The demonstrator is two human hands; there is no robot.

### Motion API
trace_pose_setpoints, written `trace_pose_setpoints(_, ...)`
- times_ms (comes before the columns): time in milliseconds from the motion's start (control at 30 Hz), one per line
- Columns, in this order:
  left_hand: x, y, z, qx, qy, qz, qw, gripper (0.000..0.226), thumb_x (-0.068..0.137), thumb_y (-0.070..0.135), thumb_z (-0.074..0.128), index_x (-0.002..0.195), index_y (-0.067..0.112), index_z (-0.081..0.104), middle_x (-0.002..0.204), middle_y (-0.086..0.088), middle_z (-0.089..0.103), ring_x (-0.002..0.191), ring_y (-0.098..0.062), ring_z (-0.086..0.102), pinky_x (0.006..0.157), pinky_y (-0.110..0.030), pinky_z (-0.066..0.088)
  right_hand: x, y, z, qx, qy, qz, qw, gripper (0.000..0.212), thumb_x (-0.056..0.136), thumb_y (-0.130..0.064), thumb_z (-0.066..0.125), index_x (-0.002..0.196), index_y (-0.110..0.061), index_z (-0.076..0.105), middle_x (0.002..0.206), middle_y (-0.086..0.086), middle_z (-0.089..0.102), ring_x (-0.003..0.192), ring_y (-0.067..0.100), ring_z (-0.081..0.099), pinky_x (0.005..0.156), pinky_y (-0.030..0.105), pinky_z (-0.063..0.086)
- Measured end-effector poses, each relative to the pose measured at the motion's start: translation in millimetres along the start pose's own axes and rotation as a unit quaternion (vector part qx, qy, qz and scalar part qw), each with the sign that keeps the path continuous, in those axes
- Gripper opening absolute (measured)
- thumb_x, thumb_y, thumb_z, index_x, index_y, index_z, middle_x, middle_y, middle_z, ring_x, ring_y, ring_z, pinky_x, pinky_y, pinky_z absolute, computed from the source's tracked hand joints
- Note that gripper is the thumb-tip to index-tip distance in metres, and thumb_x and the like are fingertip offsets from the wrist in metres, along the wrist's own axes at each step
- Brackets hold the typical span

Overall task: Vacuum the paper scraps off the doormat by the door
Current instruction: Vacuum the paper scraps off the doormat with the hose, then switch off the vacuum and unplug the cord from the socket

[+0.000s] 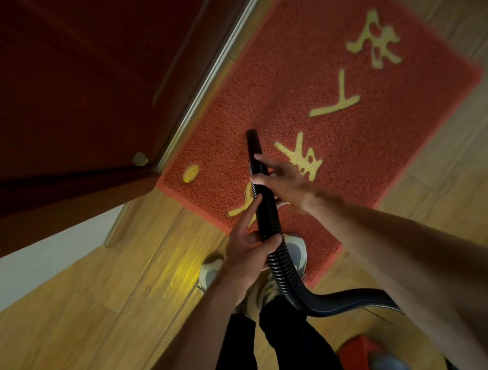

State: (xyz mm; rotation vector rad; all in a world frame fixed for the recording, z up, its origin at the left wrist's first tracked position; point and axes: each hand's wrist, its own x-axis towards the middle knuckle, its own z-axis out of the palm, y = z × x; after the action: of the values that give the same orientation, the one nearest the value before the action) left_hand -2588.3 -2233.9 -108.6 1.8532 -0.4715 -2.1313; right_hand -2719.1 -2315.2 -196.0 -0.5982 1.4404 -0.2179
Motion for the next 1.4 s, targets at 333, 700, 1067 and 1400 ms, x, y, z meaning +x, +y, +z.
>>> trace_pose_setpoints(333, -3.9, 12.4, 18.7, 0.011, -0.015, -0.028, 0.999, 0.077, 0.091, 0.001, 0.066, 0.144, 0.049, 0.039, 0.093, 0.011, 0.076, 0.078, 0.005, 0.071, 0.054, -0.019, 0.054, -5.1, -0.7, -18.1, 0.005, -0.015, 0.046, 0.999, 0.058, 0.091, -0.024, 0.067, 0.144, -0.035, 0.046, 0.106, 0.006, 0.069, 0.091, 0.017, 0.070, 0.067, 0.035, 0.059)
trace_pose_setpoints(700, -40.2, 8.7, 19.4, 0.046, -0.007, -0.083, 0.995, 0.072, 0.092, 0.005, 0.066, 0.130, 0.061, 0.040, 0.102, 0.004, 0.078, 0.094, -0.011, 0.073, 0.074, -0.037, 0.056, -41.4, 15.0, -10.3, 0.053, -0.045, 0.071, 0.995, 0.063, 0.091, -0.021, 0.069, 0.147, -0.032, 0.042, 0.103, 0.005, 0.066, 0.084, 0.017, 0.071, 0.066, 0.034, 0.061)
trace_pose_setpoints(1067, -51.6, 59.6, 82.9, 0.124, -0.091, -0.046, 0.987, 0.070, 0.093, -0.005, 0.061, 0.136, 0.047, 0.043, 0.121, -0.004, 0.070, 0.097, -0.012, 0.071, 0.085, -0.039, 0.059, -92.7, -12.6, -88.5, 0.160, 0.031, 0.018, 0.986, 0.059, 0.093, -0.011, 0.065, 0.145, -0.028, 0.045, 0.111, 0.007, 0.062, 0.083, 0.017, 0.067, 0.057, 0.033, 0.060)
trace_pose_setpoints(1400, -71.3, 69.7, 150.1, 0.326, -0.254, -0.019, 0.911, 0.073, 0.093, -0.002, 0.063, 0.134, 0.055, 0.045, 0.129, -0.002, 0.059, 0.105, -0.023, 0.063, 0.075, -0.028, 0.055, -192.9, 36.4, -155.1, 0.299, 0.169, 0.000, 0.939, 0.055, 0.094, -0.008, 0.063, 0.140, -0.033, 0.047, 0.128, 0.008, 0.056, 0.089, 0.019, 0.068, 0.057, 0.031, 0.059)
